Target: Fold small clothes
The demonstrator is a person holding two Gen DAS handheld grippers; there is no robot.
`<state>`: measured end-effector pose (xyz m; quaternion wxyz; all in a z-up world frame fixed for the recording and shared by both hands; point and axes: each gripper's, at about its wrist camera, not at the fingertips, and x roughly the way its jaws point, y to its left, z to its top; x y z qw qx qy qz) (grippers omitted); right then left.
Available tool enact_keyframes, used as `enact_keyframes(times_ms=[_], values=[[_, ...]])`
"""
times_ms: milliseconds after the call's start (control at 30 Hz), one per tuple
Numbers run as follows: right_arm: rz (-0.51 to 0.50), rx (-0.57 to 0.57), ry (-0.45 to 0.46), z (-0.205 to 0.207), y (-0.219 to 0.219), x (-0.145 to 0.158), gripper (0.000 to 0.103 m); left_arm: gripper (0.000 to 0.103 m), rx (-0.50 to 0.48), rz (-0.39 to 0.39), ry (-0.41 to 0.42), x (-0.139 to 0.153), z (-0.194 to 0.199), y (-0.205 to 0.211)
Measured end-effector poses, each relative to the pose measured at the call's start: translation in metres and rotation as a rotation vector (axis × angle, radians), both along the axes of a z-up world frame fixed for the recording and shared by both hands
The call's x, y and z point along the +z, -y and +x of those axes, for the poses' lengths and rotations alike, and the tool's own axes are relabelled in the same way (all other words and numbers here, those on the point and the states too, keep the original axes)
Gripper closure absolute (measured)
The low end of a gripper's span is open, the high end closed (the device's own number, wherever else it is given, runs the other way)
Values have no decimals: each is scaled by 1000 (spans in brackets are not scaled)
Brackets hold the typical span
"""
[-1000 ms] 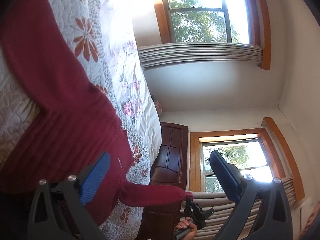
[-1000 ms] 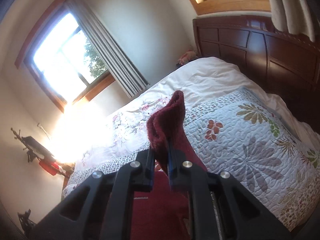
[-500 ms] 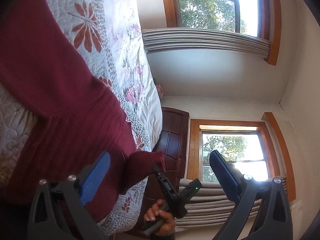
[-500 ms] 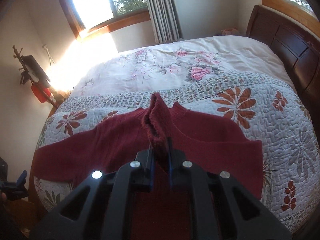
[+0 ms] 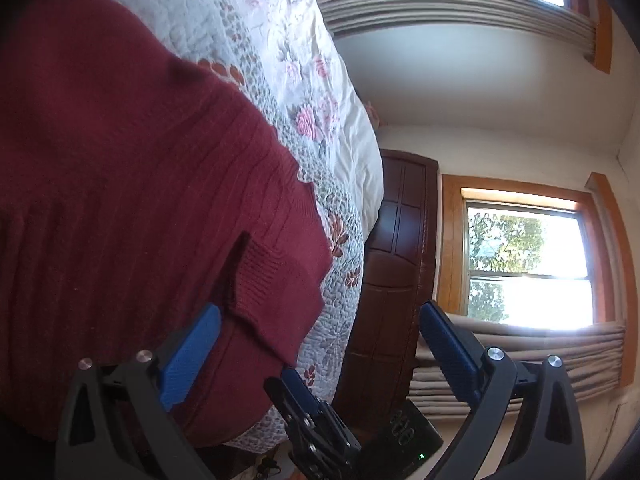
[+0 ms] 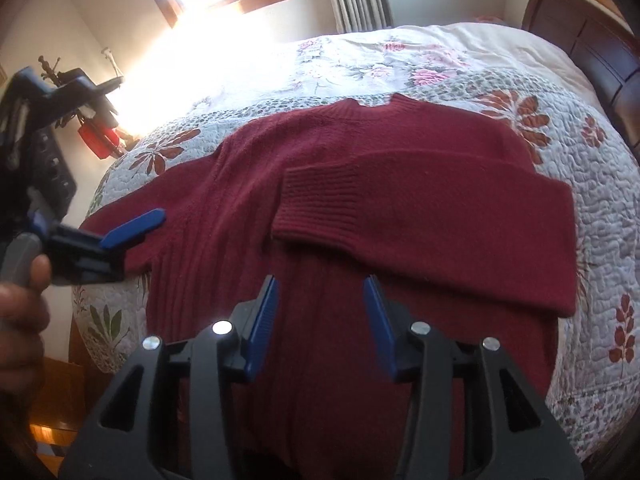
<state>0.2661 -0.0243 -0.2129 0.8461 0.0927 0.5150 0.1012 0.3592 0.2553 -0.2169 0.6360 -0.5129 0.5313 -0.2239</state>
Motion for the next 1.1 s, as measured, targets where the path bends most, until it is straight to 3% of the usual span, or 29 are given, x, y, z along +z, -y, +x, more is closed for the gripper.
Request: enact_keyframes(times_ms=[233, 367, 500, 533, 567, 633, 700, 767, 867, 1100], values=[[42, -224, -50, -70, 93, 1, 52, 4, -174, 180, -160, -61, 42, 63], [67, -321, -65, -95, 125, -3, 49, 4, -242, 225, -174, -61, 56, 78], [112, -349, -77, -103, 139, -8, 49, 5, -273, 243, -196, -63, 64, 81], [120, -349, -80, -102, 139, -9, 49, 10, -286, 266, -191, -61, 65, 83], [125, -351, -82, -101, 140, -10, 49, 28, -302, 300, -180, -57, 63, 80], [135, -350, -81, -99, 140, -11, 49, 53, -338, 372, -164, -51, 65, 84], [134, -343, -78, -98, 138, -10, 49, 63, -353, 402, -157, -46, 68, 85], [133, -331, -76, -97, 136, -9, 49, 87, -368, 414, -148, -43, 71, 86], [129, -318, -75, -98, 130, -8, 49, 96, -373, 421, -129, -41, 74, 87], [116, -335, -66, -105, 130, -6, 49, 97, -388, 379, -3, -2, 80, 85]])
